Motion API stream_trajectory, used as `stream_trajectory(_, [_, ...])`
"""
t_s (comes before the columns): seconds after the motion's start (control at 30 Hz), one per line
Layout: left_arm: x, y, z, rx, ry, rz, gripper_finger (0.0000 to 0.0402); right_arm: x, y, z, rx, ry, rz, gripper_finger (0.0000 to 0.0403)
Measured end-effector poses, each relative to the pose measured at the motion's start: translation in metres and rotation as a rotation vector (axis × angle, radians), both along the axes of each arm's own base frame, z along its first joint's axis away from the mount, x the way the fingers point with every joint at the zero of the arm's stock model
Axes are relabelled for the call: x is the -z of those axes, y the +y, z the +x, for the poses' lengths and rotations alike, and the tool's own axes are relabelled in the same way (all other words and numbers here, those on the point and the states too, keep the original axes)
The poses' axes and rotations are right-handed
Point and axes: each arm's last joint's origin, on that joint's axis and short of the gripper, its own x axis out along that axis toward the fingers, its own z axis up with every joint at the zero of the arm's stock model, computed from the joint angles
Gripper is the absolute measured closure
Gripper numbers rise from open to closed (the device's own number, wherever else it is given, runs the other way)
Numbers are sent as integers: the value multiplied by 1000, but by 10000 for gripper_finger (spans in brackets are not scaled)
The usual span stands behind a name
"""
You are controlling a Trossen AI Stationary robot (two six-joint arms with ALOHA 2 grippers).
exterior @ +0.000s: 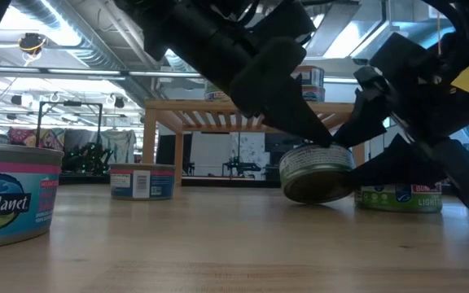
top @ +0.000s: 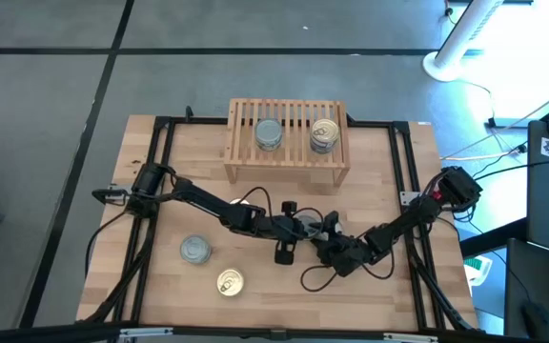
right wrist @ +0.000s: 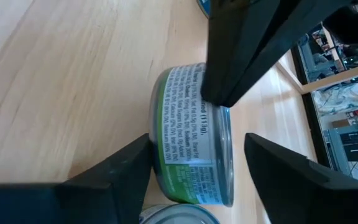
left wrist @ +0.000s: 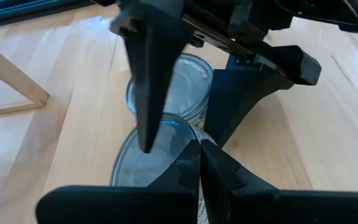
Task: Stack canned seafood by type on shelf
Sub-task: Put the green white tuna can on the shelf aligned with the other green white tuna can
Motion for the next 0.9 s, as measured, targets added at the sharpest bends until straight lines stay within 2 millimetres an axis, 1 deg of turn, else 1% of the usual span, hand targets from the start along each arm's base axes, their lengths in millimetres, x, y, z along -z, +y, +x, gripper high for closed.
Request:
stream_trajectory(0.2, [-5,1,-1,-4,-8,1,400,0,0,0,-3,-1,4,246])
stream_trajectory(0.27, [-7,1,-1,-3,-11,0,400,0,1,0,-8,-1,9,264])
stream_trajectory(0.4, [-7,0,-1,-1,-12,-6,400,0,2,0,-20,1,24,264])
stream_trajectory(0.53, [-7,0,-2,-37,-14,-59,393,-1,2,0,-26,2,30,264])
stream_trajectory(0.6, [-7,0,-1,-59,-22,-95,379,-1,2,1,-27,1,31,259])
stream_trajectory(0.7, [-8,0,-1,-84,-29,-132,345,-1,2,1,-29,2,34,250])
stream_trajectory(0.8, [-9,0,-1,-82,-28,-131,313,-1,2,1,-31,4,36,253])
stream_trajectory(0.9, [-17,0,-3,-76,-43,-128,291,-1,2,1,-31,4,36,260])
